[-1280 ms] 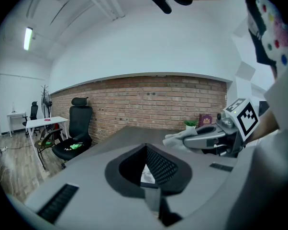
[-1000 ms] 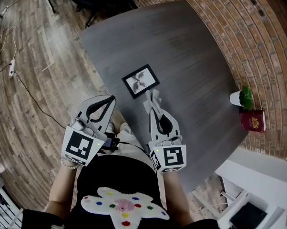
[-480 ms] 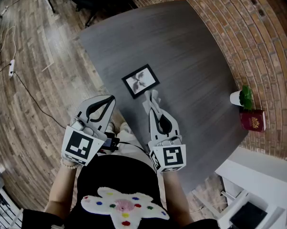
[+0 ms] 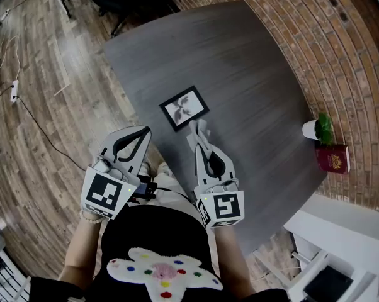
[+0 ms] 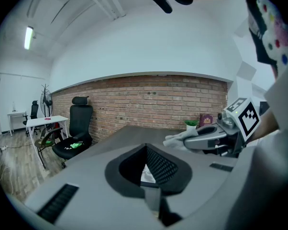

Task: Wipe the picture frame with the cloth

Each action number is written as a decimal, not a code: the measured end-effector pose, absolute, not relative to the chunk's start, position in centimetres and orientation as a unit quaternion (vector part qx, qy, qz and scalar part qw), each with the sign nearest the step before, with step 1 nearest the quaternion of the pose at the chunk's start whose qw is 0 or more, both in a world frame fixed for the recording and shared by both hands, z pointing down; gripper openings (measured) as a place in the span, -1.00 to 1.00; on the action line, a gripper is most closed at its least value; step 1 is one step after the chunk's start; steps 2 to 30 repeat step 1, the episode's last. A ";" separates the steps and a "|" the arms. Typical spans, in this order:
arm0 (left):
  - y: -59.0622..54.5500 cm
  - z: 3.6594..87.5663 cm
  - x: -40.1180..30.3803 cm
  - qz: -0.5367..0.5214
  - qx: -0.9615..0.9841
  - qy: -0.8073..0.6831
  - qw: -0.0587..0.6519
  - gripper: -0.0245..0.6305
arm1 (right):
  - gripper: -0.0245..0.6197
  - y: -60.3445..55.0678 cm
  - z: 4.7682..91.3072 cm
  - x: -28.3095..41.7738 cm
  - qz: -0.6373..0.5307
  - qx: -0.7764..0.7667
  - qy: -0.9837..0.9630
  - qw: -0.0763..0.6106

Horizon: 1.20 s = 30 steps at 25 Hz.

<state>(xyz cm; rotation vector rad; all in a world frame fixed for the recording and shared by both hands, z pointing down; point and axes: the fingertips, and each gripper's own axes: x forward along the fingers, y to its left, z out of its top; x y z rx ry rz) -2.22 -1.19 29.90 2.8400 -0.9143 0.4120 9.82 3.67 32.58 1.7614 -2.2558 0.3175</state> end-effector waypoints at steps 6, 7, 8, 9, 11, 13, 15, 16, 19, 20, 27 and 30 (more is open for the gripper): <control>-1.2 29.9 -2.2 0.135 0.941 -0.303 0.064 -0.89 | -0.85 3.7 32.6 9.8 0.109 0.606 -0.777 0.131; -1.2 29.9 -2.2 0.135 0.941 -0.303 0.064 -0.89 | -0.85 3.7 32.6 9.8 0.109 0.606 -0.777 0.131; -1.2 29.9 -2.2 0.135 0.941 -0.303 0.064 -0.89 | -0.85 3.7 32.6 9.8 0.109 0.606 -0.777 0.131; -1.2 29.9 -2.2 0.135 0.941 -0.303 0.064 -0.89 | -0.85 3.7 32.6 9.8 0.109 0.606 -0.777 0.131; -1.2 29.9 -2.2 0.135 0.941 -0.303 0.064 -0.89 | -0.85 3.7 32.6 9.8 0.109 0.606 -0.777 0.131; -1.2 29.9 -2.2 0.135 0.941 -0.303 0.064 -0.89 | -0.85 3.7 32.6 9.8 0.109 0.606 -0.777 0.131; -1.2 29.9 -2.2 0.135 0.941 -0.303 0.064 -0.89 | -0.85 3.7 32.6 9.8 0.109 0.606 -0.777 0.131; -1.2 29.9 -2.2 0.135 0.941 -0.303 0.064 -0.89 | -0.85 3.7 32.6 9.8 0.109 0.606 -0.777 0.131; -1.2 29.9 -2.2 0.135 0.941 -0.303 0.064 -0.89 | -0.85 3.7 32.6 9.8 0.109 0.606 -0.777 0.131; -1.2 29.9 -2.2 0.135 0.941 -0.303 0.064 -0.89 | -0.85 3.7 32.6 9.8 0.109 0.606 -0.777 0.131; -1.2 29.9 -2.2 0.135 0.941 -0.303 0.064 -0.89 | -0.85 3.7 32.6 9.8 0.109 0.606 -0.777 0.131; -1.2 29.9 -2.2 0.135 0.941 -0.303 0.064 -0.89 | -0.85 3.7 32.6 9.8 0.109 0.606 -0.777 0.131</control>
